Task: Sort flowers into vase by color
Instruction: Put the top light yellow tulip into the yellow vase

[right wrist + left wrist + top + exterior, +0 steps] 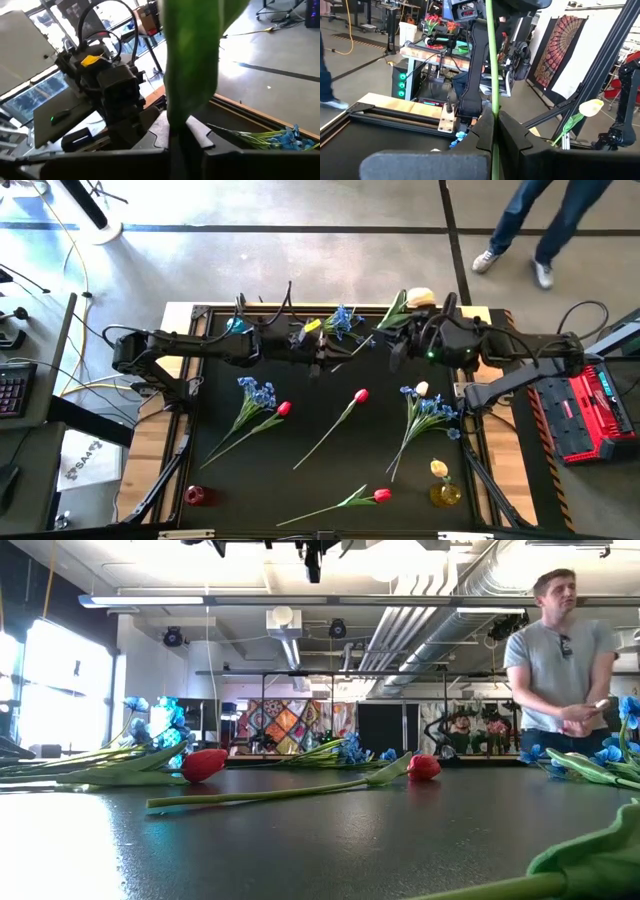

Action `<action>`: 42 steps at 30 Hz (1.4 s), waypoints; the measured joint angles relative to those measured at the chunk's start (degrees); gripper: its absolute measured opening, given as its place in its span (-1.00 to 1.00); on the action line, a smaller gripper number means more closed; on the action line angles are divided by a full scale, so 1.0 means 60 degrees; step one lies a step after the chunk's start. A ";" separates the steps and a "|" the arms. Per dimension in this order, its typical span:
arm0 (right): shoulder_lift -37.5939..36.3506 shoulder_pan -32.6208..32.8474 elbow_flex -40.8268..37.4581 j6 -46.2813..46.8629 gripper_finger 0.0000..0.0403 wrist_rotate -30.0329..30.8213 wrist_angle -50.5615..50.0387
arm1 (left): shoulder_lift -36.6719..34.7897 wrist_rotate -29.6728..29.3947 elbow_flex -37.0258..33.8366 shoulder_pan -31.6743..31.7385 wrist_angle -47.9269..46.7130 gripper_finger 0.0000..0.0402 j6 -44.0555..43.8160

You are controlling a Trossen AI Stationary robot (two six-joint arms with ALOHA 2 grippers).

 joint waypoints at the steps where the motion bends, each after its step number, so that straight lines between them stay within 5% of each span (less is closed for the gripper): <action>1: -0.0010 -0.0002 0.0007 -0.0067 -0.98 -0.0110 -0.0069 | 0.0000 0.0000 0.0000 0.0000 -0.0014 -0.97 -0.0005; 13: -0.0138 0.0550 0.2452 0.0754 -1.00 -0.0129 -0.5955 | 0.0000 -0.0421 0.0000 -0.0071 -0.1245 -0.44 -0.0163; 21: -0.0138 0.1797 0.3689 0.2186 -1.00 -0.0373 -0.9239 | 0.0000 -0.1192 -0.0004 -0.0498 -0.1354 -0.36 -0.0293; 31: -0.0130 0.4307 0.3660 0.3755 -1.00 -0.0229 -1.0046 | 0.0000 -0.2993 -0.0011 -0.1460 -0.1356 -0.36 -0.0788; 42: -0.0131 0.6714 0.1856 0.6010 -1.00 0.0104 -1.0064 | 0.0000 -0.4177 -0.0015 -0.2155 -0.1379 -0.36 -0.1042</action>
